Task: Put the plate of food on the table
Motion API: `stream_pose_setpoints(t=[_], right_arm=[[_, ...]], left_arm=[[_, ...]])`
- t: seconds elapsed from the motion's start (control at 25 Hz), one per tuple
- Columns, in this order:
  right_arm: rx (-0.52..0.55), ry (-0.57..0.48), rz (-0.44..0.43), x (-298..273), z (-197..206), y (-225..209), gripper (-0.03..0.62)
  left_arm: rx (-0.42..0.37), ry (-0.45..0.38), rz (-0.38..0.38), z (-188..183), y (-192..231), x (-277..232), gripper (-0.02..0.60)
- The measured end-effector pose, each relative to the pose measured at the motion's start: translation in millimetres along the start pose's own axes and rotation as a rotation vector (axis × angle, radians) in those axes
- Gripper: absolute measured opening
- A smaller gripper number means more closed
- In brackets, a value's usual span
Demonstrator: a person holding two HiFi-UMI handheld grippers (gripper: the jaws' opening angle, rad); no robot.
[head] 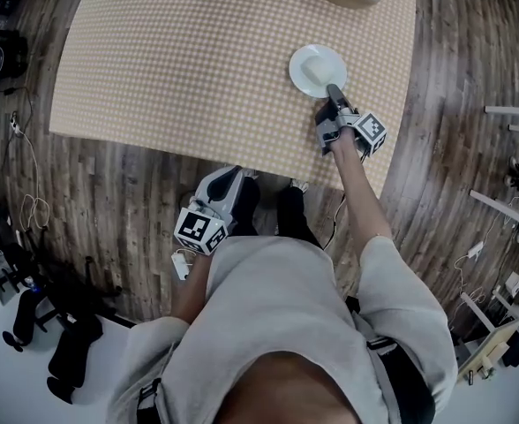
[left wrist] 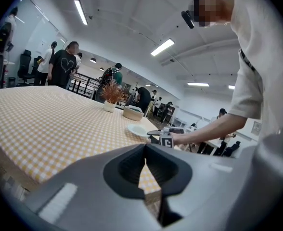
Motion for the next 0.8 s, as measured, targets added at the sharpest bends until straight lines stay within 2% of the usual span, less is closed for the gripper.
stream_pose_setpoints(t=[0.56, 0.8], right_arm=[[-0.058, -0.027, 0.122, -19.0, -0.5, -5.3, 0.012], [-0.136, -0.02, 0.2, -22.3, -1.1, -7.6, 0.017]], left_arm=[[0.004, -0.01, -0.01, 1.3, 2.0, 9.8, 0.009], [0.002, -0.018, -0.008, -0.6, 2.6, 11.1, 0.009]])
Point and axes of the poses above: the fingertips, and each gripper's own axes: x backward along the fingers, y to its left, z out of its underside, the point moved 6 cm from there along x, backward along the fingers, and after that the axes turned 6 degrees about x, right-handed, at the moved point
